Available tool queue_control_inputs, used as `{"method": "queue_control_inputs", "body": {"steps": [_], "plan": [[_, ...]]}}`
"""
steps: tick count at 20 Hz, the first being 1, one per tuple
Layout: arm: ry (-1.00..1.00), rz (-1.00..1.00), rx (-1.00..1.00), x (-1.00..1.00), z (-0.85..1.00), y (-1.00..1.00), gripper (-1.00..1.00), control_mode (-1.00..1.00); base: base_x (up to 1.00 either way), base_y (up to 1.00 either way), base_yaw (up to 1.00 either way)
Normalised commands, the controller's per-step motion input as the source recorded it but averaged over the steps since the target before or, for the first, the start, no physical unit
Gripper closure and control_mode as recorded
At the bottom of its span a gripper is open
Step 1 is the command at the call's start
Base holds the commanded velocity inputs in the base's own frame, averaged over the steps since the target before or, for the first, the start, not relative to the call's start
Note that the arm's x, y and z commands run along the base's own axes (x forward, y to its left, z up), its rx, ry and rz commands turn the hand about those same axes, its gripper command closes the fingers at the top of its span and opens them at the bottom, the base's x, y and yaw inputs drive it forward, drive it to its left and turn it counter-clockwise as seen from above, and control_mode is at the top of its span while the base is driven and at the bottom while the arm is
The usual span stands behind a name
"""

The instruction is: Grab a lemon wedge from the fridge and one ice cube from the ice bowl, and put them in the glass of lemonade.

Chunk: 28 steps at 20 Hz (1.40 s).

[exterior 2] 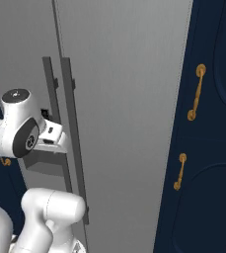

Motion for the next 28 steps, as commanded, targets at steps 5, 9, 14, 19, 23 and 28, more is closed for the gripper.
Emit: {"method": "queue_control_inputs", "body": {"steps": [5, 9, 14, 19, 23, 28], "plan": [[0.00, 0.00, 0.00, -0.13, -0.02, 0.00, -1.00, 1.00, -0.76, 0.00, 0.00], [0.00, 0.00, 0.00, 0.00, 0.00, 0.00, -1.00, 1.00, -0.70, 0.10, 0.00], [0.00, 0.00, 0.00, 0.00, 0.00, 0.00, -1.00, 1.00, 0.27, 0.41, 0.37], [0.00, 0.00, 0.00, 0.00, 0.00, 0.00, -1.00, 1.00, 0.32, 0.06, 1.00], [0.00, 0.00, 0.00, 0.00, 0.00, 0.00, -1.00, 1.00, 0.51, 0.08, 0.96], [0.00, 0.00, 0.00, 0.00, 0.00, 0.00, -1.00, 1.00, 0.96, 0.00, 0.80]]}}
